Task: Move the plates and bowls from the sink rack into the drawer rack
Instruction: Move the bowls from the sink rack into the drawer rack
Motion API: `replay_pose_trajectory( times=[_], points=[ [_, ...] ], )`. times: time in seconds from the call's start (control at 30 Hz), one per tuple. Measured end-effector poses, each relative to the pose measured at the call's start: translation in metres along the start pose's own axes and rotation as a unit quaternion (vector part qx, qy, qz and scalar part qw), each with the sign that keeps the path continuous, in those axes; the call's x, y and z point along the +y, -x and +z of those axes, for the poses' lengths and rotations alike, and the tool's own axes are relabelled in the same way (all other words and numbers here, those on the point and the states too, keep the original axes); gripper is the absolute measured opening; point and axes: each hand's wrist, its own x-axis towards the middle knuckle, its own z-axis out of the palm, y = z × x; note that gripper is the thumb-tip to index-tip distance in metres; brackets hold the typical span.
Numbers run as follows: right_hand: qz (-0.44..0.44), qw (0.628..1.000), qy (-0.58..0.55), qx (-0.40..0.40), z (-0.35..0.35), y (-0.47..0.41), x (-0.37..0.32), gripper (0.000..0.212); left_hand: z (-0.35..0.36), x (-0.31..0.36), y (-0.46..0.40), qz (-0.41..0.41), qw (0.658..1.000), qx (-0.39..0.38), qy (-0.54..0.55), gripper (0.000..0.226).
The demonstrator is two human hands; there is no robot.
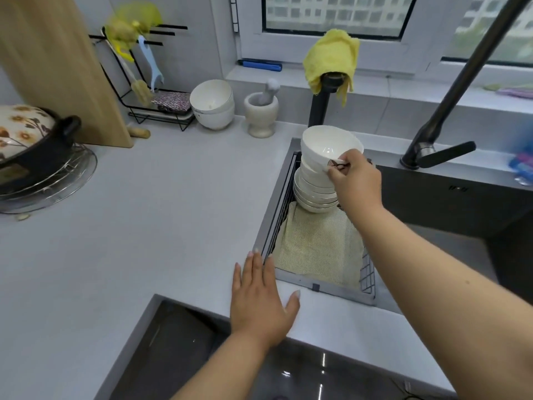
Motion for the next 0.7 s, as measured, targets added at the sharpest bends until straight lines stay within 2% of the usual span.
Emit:
replay_pose_trajectory(
  times=[0.1, 0.17, 0.2, 0.27, 0.37, 0.43, 0.5, 0.57, 0.7],
  points=[
    [-0.007, 0.999, -0.033, -0.010, -0.015, 0.044, -0.006, 0.021, -0.006, -0.004, 0.000, 0.005, 0.999, -0.026, 0.027, 0.088],
    [-0.019, 0.999, -0.041, -0.027, -0.025, 0.073, -0.007, 0.024, -0.018, -0.008, 0.001, -0.022, 0.984, -0.020, 0.174, 0.076],
    [-0.024, 0.998, -0.046, -0.038, -0.031, 0.088, -0.007, 0.026, -0.027, -0.008, 0.004, -0.055, 0.959, -0.014, 0.278, 0.065],
    [-0.036, 0.996, -0.051, -0.065, -0.042, 0.117, -0.006, 0.030, -0.045, -0.008, 0.020, -0.127, 0.886, -0.005, 0.447, 0.041],
    [-0.060, 0.992, -0.052, -0.102, -0.058, 0.156, -0.003, 0.034, -0.064, 0.002, 0.059, -0.204, 0.797, 0.053, 0.566, 0.023],
    [-0.077, 0.987, -0.061, -0.129, -0.068, 0.183, -0.001, 0.032, -0.074, 0.012, 0.092, -0.227, 0.726, 0.066, 0.646, 0.022],
    [-0.100, 0.978, -0.074, -0.167, -0.076, 0.209, 0.002, 0.031, -0.082, 0.022, 0.124, -0.230, 0.671, 0.060, 0.702, 0.031],
    [-0.129, 0.965, -0.098, -0.207, -0.082, 0.234, 0.005, 0.032, -0.088, 0.027, 0.157, -0.230, 0.638, 0.058, 0.733, 0.041],
    [-0.196, 0.933, -0.095, -0.286, -0.088, 0.281, 0.000, 0.033, -0.095, 0.025, 0.225, -0.262, 0.599, 0.066, 0.754, 0.050]
  ],
)
